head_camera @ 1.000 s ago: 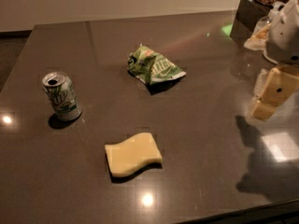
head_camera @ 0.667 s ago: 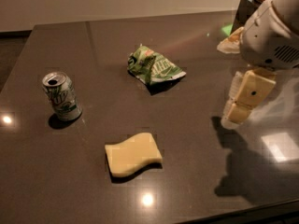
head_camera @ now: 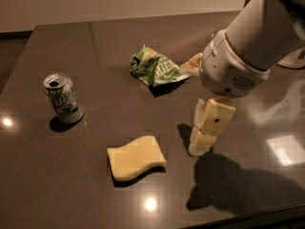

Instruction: Pick sponge

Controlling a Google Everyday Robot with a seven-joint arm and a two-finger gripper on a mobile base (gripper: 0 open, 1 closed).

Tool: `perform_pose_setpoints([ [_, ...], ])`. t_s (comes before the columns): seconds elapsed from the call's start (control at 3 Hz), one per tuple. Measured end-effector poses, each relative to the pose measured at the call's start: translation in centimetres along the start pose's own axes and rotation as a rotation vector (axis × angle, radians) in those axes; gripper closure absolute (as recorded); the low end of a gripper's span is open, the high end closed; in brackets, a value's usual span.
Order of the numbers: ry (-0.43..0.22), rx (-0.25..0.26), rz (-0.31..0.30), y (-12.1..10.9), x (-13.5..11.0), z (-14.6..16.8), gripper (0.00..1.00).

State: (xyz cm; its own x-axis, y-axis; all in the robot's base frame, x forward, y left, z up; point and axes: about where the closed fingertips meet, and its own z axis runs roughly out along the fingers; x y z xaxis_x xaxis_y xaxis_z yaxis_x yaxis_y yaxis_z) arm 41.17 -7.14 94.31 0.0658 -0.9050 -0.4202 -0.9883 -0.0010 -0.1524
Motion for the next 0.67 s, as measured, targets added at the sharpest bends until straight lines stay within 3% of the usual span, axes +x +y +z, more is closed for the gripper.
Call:
perform_pose_setpoints([
  [0.67, 0.018, -0.045, -0.128, 3.1, -2.2, 5.3, 0.0],
])
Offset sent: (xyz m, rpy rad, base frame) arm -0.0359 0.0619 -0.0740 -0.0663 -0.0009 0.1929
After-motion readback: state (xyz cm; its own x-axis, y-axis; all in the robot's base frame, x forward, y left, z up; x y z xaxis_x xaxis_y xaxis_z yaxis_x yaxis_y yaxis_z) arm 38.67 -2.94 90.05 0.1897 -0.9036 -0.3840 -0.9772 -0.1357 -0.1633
